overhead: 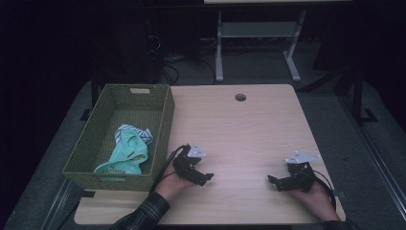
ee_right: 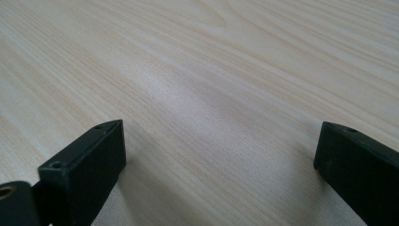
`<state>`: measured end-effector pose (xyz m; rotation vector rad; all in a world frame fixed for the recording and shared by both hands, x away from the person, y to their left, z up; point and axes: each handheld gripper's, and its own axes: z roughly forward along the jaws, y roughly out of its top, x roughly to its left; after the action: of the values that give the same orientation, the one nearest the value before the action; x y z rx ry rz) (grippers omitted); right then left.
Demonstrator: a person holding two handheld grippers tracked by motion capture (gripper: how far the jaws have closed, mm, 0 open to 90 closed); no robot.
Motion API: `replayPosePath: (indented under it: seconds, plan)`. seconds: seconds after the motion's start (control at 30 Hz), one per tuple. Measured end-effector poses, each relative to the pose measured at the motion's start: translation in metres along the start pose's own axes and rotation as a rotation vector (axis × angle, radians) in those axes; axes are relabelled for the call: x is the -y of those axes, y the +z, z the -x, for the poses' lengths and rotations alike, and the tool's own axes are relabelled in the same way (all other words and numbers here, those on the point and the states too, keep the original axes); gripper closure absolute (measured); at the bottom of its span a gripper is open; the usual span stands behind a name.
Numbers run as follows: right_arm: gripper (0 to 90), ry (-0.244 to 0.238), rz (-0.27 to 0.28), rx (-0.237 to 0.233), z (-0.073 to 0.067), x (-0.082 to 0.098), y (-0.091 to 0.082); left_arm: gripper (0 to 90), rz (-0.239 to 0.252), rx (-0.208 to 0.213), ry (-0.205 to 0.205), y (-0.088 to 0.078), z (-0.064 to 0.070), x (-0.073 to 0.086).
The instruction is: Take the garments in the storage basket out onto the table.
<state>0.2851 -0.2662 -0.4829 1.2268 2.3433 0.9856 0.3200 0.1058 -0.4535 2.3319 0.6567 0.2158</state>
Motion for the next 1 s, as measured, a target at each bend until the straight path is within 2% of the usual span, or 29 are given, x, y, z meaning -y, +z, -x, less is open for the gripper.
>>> replayPosePath:
  seconds: [1.0]
  plan:
    - [2.3,-0.001,0.0,0.0,0.0,0.0,0.0,13.6,-0.011,0.02,-0.013,-0.01,-0.001,-0.009]
